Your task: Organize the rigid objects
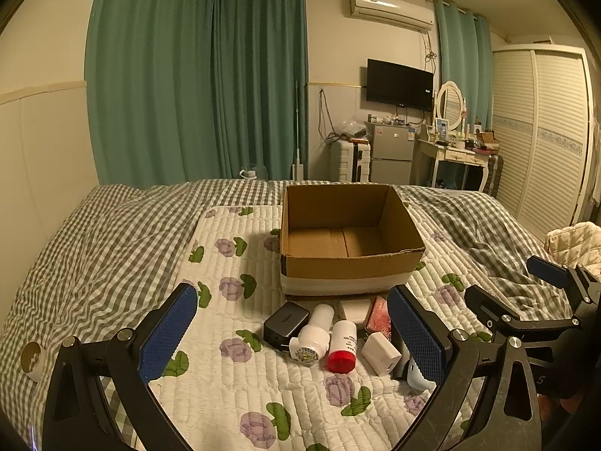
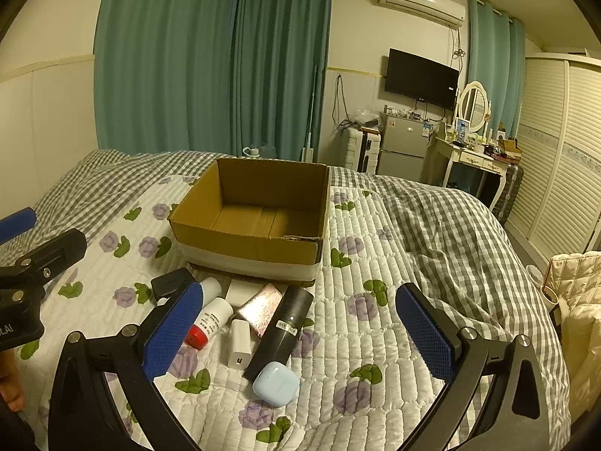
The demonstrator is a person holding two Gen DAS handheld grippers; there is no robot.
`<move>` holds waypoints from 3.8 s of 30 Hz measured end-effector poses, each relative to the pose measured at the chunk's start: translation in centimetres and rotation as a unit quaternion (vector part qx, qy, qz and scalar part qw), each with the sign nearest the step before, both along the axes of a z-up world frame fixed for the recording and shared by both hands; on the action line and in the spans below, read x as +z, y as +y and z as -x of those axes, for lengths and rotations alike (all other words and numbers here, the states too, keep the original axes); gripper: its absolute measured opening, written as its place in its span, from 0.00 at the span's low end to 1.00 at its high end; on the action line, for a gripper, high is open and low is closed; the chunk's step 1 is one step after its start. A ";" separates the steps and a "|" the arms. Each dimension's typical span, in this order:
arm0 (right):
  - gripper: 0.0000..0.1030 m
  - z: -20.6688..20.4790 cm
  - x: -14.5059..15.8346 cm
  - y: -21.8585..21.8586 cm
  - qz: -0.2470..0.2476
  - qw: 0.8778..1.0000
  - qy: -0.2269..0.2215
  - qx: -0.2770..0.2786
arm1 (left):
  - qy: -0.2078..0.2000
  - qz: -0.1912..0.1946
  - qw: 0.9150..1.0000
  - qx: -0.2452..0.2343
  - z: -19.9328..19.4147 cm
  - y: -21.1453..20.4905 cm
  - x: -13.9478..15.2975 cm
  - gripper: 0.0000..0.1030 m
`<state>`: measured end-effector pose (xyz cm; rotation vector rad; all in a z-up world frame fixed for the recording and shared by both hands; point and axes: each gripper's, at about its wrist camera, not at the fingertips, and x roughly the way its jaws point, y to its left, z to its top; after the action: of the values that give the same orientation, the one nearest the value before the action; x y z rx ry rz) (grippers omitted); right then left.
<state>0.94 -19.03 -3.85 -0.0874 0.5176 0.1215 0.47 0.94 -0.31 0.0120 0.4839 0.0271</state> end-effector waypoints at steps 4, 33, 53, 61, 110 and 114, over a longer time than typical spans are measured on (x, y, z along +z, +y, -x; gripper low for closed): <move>1.00 -0.1 0.0 0.1 0.000 1.000 0.002 0.000 | 0.001 -0.001 1.000 0.001 0.0 0.1 -0.2 1.00; 1.00 -0.1 -0.4 0.4 0.003 1.000 0.012 0.002 | 0.003 -0.003 1.000 0.003 0.3 0.0 -0.7 1.00; 1.00 -0.2 -0.5 0.3 0.006 1.000 0.018 0.000 | -0.002 -0.005 1.000 0.007 0.5 0.2 -0.7 1.00; 1.00 -2.7 -1.7 -0.9 0.020 0.997 0.074 -0.021 | 0.048 -0.011 0.998 0.028 -2.3 0.4 -3.2 1.00; 0.53 -9.3 -9.4 -4.4 -0.009 0.964 0.266 0.022 | 0.232 -0.045 0.966 -0.106 -9.6 -10.9 -14.3 0.52; 0.53 -9.6 -9.4 -5.2 -0.024 0.963 0.268 0.012 | 0.241 -0.035 0.966 -0.087 -10.7 -11.1 -15.6 0.51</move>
<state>10.51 -24.23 -13.25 -0.0122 1.0547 0.1826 11.19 -10.18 -15.87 0.1327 0.9679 -0.1349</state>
